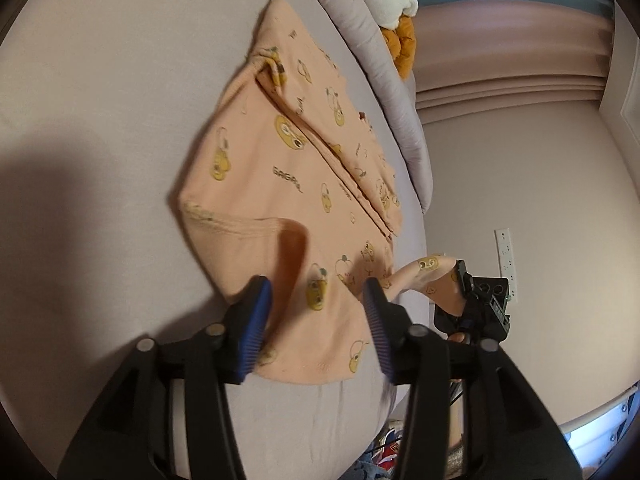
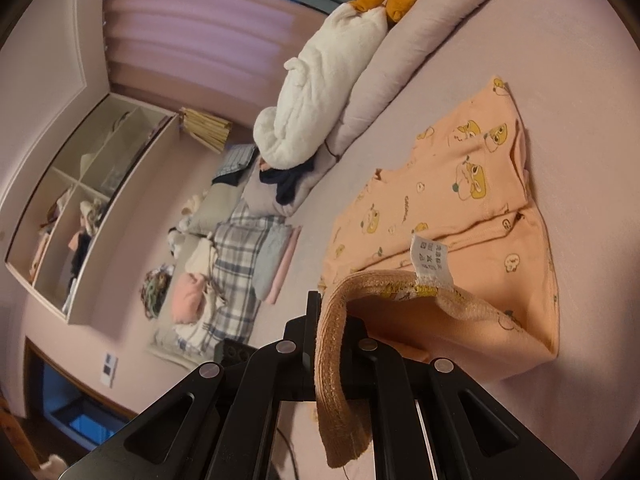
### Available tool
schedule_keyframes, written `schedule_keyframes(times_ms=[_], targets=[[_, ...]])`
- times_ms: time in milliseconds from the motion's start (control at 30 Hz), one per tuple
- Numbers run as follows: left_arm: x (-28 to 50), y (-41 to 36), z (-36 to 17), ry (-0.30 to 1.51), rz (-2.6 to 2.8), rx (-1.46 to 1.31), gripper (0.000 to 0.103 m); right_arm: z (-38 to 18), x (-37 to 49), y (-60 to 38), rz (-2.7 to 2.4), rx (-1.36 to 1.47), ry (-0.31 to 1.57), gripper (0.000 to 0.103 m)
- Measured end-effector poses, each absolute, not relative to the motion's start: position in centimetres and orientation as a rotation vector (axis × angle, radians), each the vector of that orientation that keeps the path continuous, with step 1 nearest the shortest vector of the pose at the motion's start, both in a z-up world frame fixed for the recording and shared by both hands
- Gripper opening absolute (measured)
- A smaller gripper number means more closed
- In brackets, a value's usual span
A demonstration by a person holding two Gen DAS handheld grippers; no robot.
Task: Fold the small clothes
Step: 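Lay the held hem over the collar and open both tools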
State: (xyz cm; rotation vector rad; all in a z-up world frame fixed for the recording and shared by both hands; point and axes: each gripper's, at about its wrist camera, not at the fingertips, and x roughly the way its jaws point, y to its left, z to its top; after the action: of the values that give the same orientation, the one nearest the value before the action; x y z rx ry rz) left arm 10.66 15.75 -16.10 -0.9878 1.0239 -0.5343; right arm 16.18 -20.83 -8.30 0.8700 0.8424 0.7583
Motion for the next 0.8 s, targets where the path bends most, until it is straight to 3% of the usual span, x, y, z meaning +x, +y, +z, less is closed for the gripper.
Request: schedule_keyframes(times_ms=[233, 400, 800], targets=[[10.9, 13.9, -16.6, 1.093, -0.629, -0.995, 0.044, -8.3, 16.3, -20.2, 0.759, 0.862, 0.856, 0.008], [10.7, 13.4, -17.7, 1.120, -0.612, -1.051, 0.004, -8.3, 16.0, -19.9, 0.755, 0.848, 0.864, 0.008], [13.6, 13.4, -14.1, 0.794, -0.737, -1.304, 0.001, -7.6, 15.9, -20.1, 0.725, 0.847, 0.847, 0.008]])
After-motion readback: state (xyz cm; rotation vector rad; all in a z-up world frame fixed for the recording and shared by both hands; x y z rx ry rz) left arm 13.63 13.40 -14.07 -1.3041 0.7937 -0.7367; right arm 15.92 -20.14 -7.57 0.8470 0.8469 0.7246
